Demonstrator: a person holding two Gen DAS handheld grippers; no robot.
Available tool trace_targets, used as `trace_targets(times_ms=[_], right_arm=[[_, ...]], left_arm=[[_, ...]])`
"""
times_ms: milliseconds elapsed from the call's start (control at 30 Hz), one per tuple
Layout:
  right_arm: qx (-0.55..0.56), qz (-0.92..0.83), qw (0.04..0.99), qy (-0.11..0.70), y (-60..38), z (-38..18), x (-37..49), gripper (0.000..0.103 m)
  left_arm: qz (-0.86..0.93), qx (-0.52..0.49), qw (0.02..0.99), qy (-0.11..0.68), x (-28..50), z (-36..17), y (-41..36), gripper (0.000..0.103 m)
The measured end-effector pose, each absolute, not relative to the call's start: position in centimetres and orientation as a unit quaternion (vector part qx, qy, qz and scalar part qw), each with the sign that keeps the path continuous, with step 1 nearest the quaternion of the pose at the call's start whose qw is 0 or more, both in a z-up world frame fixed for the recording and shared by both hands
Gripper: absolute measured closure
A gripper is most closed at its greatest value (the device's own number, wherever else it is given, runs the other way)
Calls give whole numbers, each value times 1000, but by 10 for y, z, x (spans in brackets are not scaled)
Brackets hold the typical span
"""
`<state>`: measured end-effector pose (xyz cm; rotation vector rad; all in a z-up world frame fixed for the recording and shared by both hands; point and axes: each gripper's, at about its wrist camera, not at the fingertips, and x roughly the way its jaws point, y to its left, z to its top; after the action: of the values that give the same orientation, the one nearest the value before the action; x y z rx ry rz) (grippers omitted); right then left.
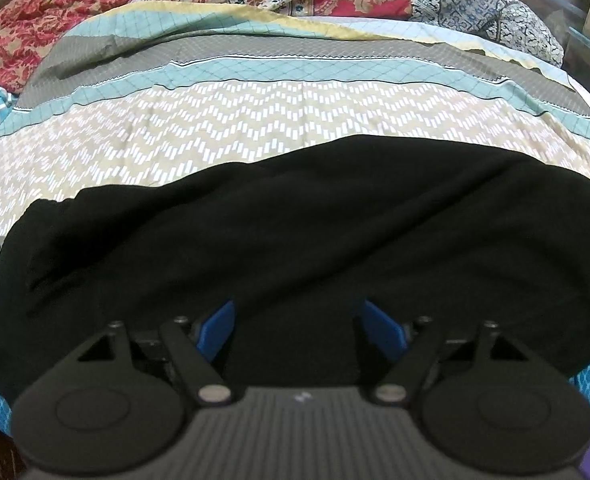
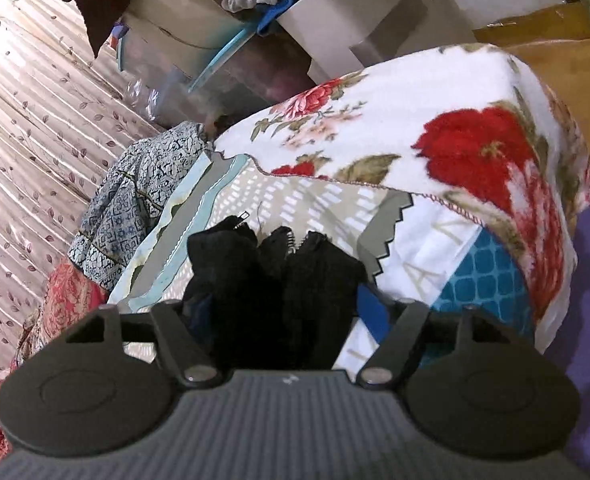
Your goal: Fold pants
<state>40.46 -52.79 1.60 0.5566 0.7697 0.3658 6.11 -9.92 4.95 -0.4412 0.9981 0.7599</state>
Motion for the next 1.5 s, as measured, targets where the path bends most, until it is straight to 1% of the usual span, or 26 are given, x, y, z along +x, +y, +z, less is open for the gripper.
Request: trace_targets(times_ms=[33, 100, 200, 267, 367, 467, 633, 733, 833, 933, 967, 1000, 1033, 1167, 1267, 1300, 1367, 1433, 1500], right_arm=[[263, 189, 871, 368, -526, 19, 403, 76], [269, 201, 870, 362, -522, 26, 397, 78], [243, 221, 884, 334, -511, 46, 381, 79], [199, 248, 895, 314, -494, 61, 369, 79], [95, 310, 902, 285, -454, 82, 341, 80], [-4, 372, 891, 260, -414, 90, 307, 81], [-109, 470, 840, 248, -360, 74, 244, 83], [-192, 498, 803, 264, -335, 48, 219, 83], [-279, 486, 782, 273, -319, 17, 201, 82], [-279, 492, 780, 269, -321, 23, 199, 75], [-275, 498, 776, 273, -321, 26, 201, 56], [-268, 506, 771, 278, -323, 30, 202, 41], [-259, 512, 770, 280, -326, 36, 199, 40], [-198, 534, 777, 268, -337, 63, 194, 44], [-133, 511, 809, 260, -334, 81, 209, 64], [-119, 498, 818, 262, -331, 82, 215, 66], [-94, 470, 833, 277, -320, 76, 230, 66], [-71, 451, 831, 317, -311, 58, 243, 66], [-74, 436, 812, 381, -300, 26, 256, 66]], left_arm=[[354, -207, 787, 461, 60, 50, -99, 29], [355, -210, 788, 457, 57, 52, -97, 29], [351, -215, 792, 450, 55, 55, -97, 29], [339, -223, 798, 445, 55, 57, -97, 29], [313, -238, 812, 431, 57, 64, -100, 29], [285, -249, 827, 417, 58, 69, -104, 28], [259, -251, 837, 411, 58, 70, -110, 26], [259, -256, 834, 414, 56, 68, -108, 26], [264, -265, 829, 415, 51, 66, -104, 26], [270, -272, 825, 415, 45, 64, -98, 25], [271, -276, 824, 415, 43, 63, -96, 25], [271, -281, 822, 414, 42, 62, -94, 24], [271, -285, 822, 413, 41, 62, -92, 24], [267, -289, 826, 404, 32, 63, -88, 24], [260, -297, 828, 399, 24, 65, -83, 24], [259, -298, 830, 394, 19, 68, -81, 24], [256, -298, 836, 384, 8, 73, -78, 24], [259, -300, 841, 368, -9, 80, -74, 24], [269, -309, 843, 348, -33, 87, -69, 24]])
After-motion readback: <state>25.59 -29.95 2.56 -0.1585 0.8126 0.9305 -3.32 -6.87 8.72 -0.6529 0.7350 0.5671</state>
